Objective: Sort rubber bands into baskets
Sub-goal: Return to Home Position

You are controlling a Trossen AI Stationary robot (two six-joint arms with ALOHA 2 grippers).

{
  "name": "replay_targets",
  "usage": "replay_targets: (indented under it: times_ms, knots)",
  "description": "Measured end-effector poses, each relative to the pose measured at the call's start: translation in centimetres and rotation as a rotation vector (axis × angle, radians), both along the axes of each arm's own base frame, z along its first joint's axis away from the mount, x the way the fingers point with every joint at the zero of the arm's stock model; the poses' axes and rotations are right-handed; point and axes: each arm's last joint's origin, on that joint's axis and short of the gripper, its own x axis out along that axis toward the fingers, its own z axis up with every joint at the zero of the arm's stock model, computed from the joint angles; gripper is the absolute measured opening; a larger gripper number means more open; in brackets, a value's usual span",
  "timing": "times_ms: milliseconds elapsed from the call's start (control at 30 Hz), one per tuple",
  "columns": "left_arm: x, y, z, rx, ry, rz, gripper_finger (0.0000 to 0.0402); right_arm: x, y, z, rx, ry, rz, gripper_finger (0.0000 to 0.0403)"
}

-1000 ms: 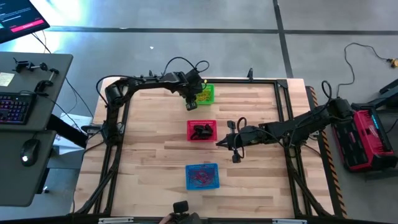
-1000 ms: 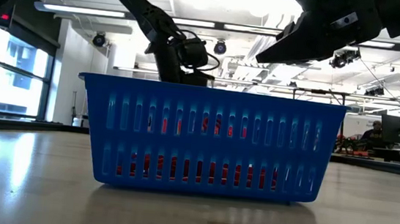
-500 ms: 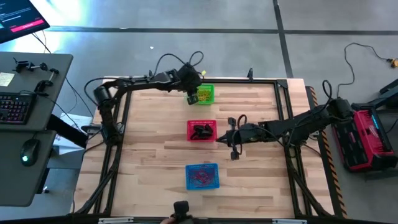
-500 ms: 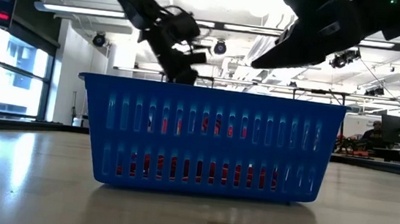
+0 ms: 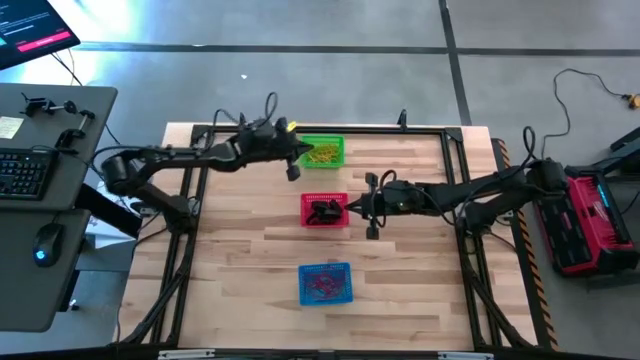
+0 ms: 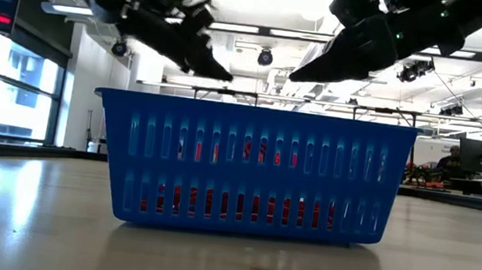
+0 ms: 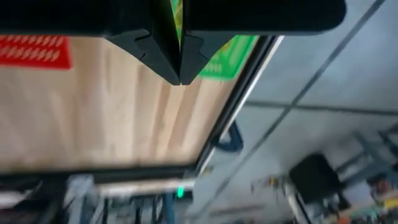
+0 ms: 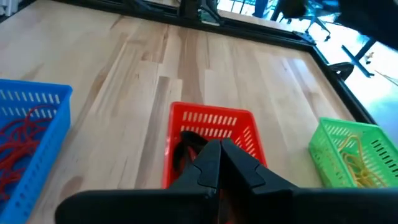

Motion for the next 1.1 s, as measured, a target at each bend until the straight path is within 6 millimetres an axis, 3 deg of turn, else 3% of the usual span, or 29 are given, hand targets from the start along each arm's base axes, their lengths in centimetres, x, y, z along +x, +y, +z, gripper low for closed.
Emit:
replay_targets:
  times_ms: [200, 333, 467, 700, 1100]
  knots:
    - [-2.1, -2.7, 0.2, 0.009, -0.123, -0.079, 0.0001, 0.1, -0.7, 0.2, -0.014, -0.025, -0.015, 0.0]
    - [-2.8, -3.8, 0.4, 0.013, -0.162, -0.102, 0.0, -0.4, -1.0, -0.5, -0.029, -0.143, 0.003, 0.0]
    - [-3.2, -4.5, 0.3, 0.021, -0.183, -0.12, 0.0, -2.2, -1.6, -2.7, 0.042, -0.222, 0.018, 0.0]
    - [-3.2, -5.3, -0.1, 0.023, -0.194, -0.151, 0.0, -5.2, -2.7, -5.8, 0.141, -0.212, 0.049, 0.0]
    - [-4.6, -6.4, -2.6, -0.012, -0.241, -0.178, 0.0, -9.7, -3.2, -5.5, 0.125, -0.311, 0.038, 0.0]
